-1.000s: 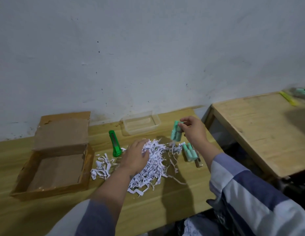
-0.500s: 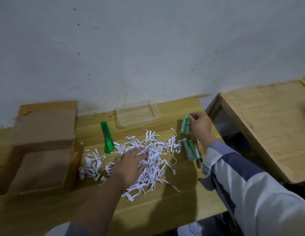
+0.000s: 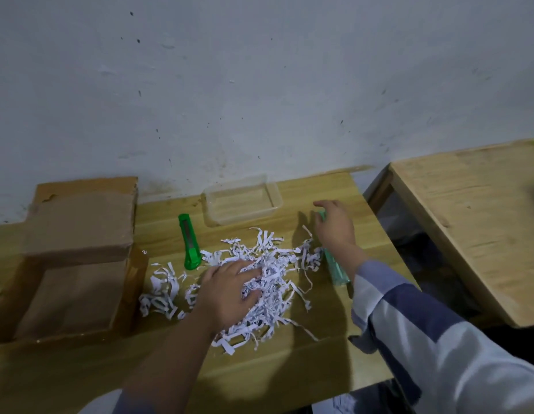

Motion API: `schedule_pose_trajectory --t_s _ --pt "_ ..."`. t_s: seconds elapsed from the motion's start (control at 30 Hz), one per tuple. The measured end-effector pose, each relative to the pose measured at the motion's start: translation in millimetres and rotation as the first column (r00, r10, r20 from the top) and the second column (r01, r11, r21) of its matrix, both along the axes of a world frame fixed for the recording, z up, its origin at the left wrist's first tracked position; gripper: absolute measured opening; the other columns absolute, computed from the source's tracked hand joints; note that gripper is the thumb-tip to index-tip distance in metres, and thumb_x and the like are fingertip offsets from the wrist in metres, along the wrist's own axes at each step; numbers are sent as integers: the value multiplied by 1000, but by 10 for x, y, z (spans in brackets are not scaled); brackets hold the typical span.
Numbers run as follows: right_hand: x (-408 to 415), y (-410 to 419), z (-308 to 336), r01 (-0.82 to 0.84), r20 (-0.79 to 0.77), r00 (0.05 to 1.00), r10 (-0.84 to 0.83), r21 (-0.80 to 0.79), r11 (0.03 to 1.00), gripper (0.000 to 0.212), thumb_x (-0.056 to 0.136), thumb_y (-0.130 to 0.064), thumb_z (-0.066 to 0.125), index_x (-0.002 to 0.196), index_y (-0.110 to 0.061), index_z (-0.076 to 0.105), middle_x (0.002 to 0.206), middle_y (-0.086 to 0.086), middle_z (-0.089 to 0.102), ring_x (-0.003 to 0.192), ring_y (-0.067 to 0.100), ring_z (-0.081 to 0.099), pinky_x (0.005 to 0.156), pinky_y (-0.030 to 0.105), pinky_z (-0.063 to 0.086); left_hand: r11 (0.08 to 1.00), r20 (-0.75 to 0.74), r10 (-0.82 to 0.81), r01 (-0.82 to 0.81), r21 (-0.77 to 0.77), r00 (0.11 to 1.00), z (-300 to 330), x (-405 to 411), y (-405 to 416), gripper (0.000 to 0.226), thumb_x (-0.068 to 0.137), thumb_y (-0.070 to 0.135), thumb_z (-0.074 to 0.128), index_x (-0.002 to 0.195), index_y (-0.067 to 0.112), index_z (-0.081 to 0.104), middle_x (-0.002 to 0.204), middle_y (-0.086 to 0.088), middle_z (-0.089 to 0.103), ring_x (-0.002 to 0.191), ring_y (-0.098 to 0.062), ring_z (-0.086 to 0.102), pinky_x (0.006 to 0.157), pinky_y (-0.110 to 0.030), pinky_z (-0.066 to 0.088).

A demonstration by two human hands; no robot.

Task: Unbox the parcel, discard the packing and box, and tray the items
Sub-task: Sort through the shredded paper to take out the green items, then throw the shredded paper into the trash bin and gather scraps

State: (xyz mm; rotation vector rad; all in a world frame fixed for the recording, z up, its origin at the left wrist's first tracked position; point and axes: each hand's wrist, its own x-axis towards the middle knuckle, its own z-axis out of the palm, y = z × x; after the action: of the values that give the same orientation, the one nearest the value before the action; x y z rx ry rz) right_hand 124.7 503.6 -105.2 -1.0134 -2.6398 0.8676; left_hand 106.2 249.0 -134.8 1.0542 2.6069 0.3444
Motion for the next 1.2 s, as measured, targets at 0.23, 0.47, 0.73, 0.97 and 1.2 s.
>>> schedule_pose_trajectory --t_s 0.23,0.47,0.73,0.97,1.2 --pt "200 -632 73 -443 241 872 426 19 896 44 103 -31 27 136 -9 45 142 17 45 135 31 34 115 39 22 990 -66 128 -123 68 990 150 -173 -215 73 75 77 16 140 48 32 152 11 31 143 -15 21 115 -49 5" --pt "436 -1004 -243 -397 206 882 423 -157 904 62 96 -57 9 149 -27 21 160 10 15 149 28 -4 120 49 -6 936 123 353 -347 -67 928 -63 -106 -745 94 58 95 8 143 54 17 161 8 0 147 -31 -7 116 -56 -2" --pt "857 -1261 -110 -572 128 764 633 -319 755 114 63 -72 66 142 -54 -13 147 -4 -31 134 20 -32 116 50 -5 996 142 36 -46 71 989 5 146 -882 112 62 93 43 146 46 -15 156 18 -22 144 -8 -11 118 -42 0" --pt "471 -1086 -382 -717 198 682 704 -10 697 123 52 -82 62 143 -50 -15 149 5 -39 138 32 -37 111 54 -14 997 -25 -46 44 -56 999 -157 -63 -678 128 51 97 37 146 35 -21 152 14 -34 143 -11 -24 118 -43 -10" --pt "291 -1115 -604 -691 26 722 691 42 721 87 66 -68 54 143 -32 35 145 7 42 141 30 27 117 52 18 993 59 31 -38 114 998 -210 -298 -562 115 53 91 51 149 38 18 157 4 24 145 -16 20 119 -38 18"
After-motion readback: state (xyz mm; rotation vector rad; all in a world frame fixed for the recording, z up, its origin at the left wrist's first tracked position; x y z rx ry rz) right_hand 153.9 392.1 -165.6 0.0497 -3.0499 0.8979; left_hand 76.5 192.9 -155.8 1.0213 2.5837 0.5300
